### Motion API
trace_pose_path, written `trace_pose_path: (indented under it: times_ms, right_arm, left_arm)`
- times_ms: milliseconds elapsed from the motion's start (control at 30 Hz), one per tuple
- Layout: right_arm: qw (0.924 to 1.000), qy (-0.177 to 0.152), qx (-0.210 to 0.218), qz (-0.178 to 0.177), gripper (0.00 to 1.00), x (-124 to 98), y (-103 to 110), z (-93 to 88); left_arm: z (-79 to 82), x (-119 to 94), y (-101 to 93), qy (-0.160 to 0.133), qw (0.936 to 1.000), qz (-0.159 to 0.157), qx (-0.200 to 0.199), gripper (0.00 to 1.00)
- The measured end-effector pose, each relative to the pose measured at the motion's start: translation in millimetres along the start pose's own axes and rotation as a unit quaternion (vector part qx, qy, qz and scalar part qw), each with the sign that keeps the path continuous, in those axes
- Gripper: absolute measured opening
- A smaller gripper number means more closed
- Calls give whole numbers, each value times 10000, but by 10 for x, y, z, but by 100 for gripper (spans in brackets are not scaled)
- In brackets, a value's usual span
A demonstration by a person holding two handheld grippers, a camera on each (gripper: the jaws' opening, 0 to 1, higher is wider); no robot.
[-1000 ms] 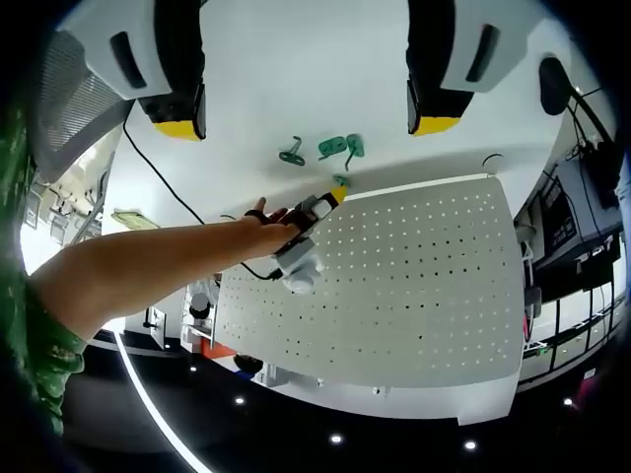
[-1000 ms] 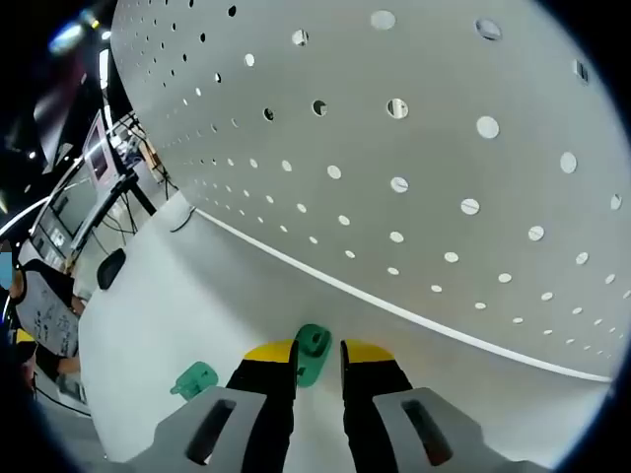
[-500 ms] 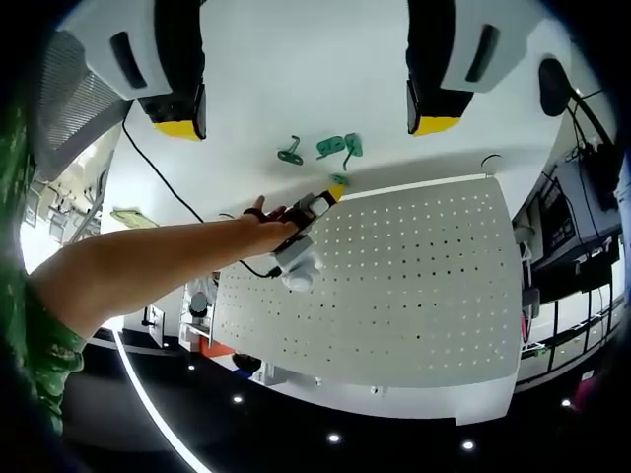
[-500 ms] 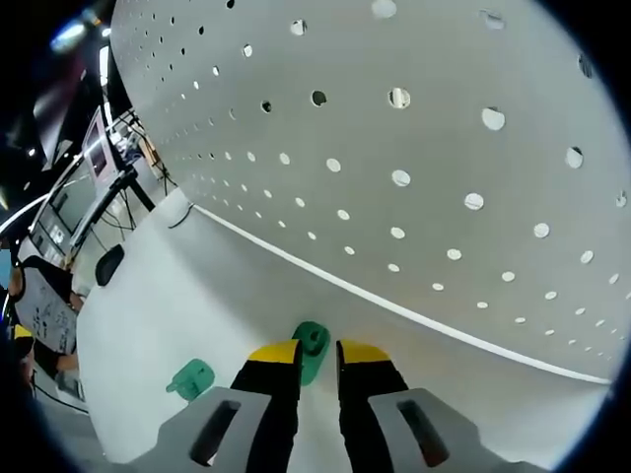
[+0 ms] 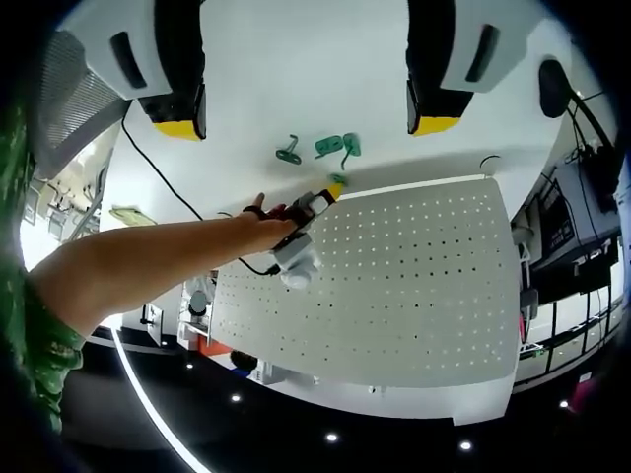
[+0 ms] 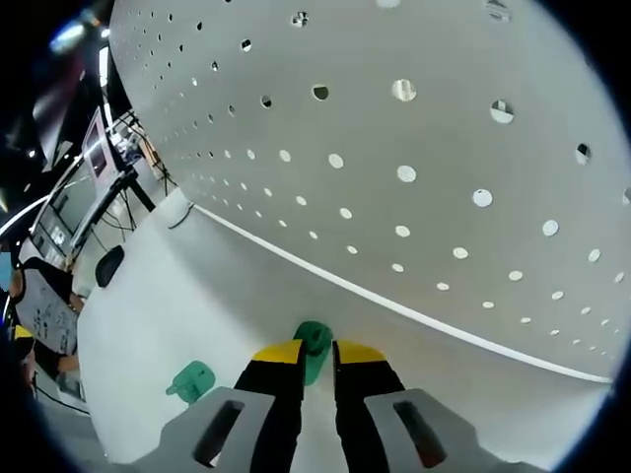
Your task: Insert the hook assembly into the mounting plate slot until the hook locks in place.
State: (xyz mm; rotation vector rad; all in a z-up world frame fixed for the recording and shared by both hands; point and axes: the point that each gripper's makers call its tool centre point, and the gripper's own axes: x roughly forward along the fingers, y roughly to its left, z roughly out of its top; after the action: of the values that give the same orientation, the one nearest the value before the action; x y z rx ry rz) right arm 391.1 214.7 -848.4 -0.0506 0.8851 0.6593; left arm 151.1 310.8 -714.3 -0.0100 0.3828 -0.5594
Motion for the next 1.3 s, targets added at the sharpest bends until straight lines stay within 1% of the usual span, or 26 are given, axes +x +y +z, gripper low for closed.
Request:
trace_pose_path:
  times_ms: [500,867,1000,1300]
  right_arm:
    - [10000,-4,10,72,2,4,32,4]
    - [10000,4,0,58,2,-9,45,-10]
    - [10000,-28,28,52,2,-8,39,2]
    - [9999,-135,-67,69,2,-24,79,47]
  left_arm:
    - [4,-1,17,0,10000,4,-4,86]
    - [10,1,16,-7,10000,1,4,85]
    - [10,1,22,-12,10000,11,-1,85]
    - [14,0,18,-16,10000,11,8,84]
